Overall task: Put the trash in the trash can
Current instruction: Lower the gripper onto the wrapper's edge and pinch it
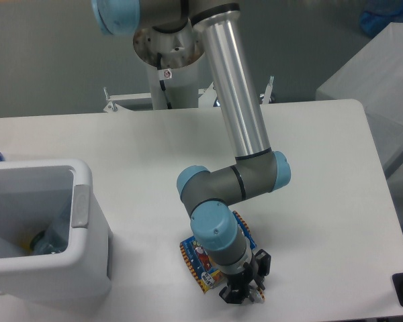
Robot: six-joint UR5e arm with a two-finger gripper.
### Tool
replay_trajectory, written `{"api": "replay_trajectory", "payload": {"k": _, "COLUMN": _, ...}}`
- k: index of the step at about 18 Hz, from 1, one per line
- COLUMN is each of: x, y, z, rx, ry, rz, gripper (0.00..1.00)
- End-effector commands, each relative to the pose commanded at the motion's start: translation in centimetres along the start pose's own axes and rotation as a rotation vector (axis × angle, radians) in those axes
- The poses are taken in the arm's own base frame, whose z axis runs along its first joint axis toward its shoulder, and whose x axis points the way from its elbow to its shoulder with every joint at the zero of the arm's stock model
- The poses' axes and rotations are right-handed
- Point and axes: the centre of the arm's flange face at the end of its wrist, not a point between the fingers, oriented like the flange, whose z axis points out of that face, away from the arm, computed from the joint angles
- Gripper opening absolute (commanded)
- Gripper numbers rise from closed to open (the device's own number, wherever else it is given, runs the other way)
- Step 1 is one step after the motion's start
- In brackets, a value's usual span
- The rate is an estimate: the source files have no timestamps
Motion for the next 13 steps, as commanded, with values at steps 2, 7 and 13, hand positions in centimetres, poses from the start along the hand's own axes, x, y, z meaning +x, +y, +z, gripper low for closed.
{"api": "replay_trajectory", "payload": {"k": 2, "x": 0.0, "y": -0.3, "z": -0.3, "rx": 0.007, "ry": 0.003, "rz": -0.002, "gripper": 0.2}}
{"api": "replay_trajectory", "payload": {"k": 7, "x": 0.1, "y": -0.4, "z": -0.6, "rx": 0.01, "ry": 0.009, "rz": 0.001, "gripper": 0.06}}
{"api": "replay_trajectory", "payload": {"k": 13, "x": 0.1, "y": -1.0, "z": -2.0, "rx": 0.03, "ry": 0.02, "rz": -0.001, "gripper": 0.03}}
